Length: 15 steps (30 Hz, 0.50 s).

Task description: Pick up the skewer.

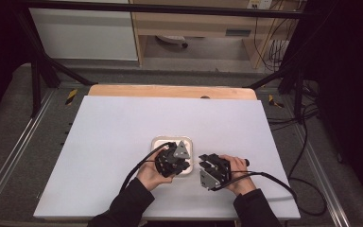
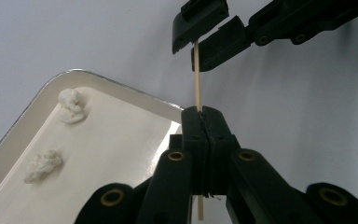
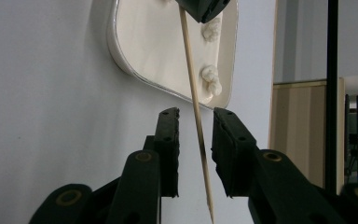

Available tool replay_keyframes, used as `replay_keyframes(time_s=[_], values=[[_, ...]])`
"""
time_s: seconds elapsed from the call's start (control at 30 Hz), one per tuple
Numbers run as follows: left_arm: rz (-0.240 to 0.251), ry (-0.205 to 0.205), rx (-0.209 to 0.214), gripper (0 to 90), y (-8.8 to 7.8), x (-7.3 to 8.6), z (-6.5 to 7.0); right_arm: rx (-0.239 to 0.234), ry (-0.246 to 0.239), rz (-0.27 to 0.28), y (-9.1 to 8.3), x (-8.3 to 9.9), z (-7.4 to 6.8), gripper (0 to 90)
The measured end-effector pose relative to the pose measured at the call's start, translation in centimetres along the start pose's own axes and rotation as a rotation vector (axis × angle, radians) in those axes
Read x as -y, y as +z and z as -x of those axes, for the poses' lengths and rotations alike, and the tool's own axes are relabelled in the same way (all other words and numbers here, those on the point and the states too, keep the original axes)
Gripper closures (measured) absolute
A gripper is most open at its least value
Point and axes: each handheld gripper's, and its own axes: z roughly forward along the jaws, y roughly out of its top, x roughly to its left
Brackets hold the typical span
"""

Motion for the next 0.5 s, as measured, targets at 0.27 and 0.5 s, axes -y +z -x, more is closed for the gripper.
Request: replay_keyframes(time_s=[0.27,0.5], values=[[-0.008,0.007,0.007,88.7,0.11,0.02,0.03,-0.008,-0.014,-0.001,0.04,0.03,0.01,81.8],[-0.008,0.004,0.008,88.8,0.12,0.05,0.02,-0.023,-0.028,-0.008,0.12,0.06,-0.14,87.5]])
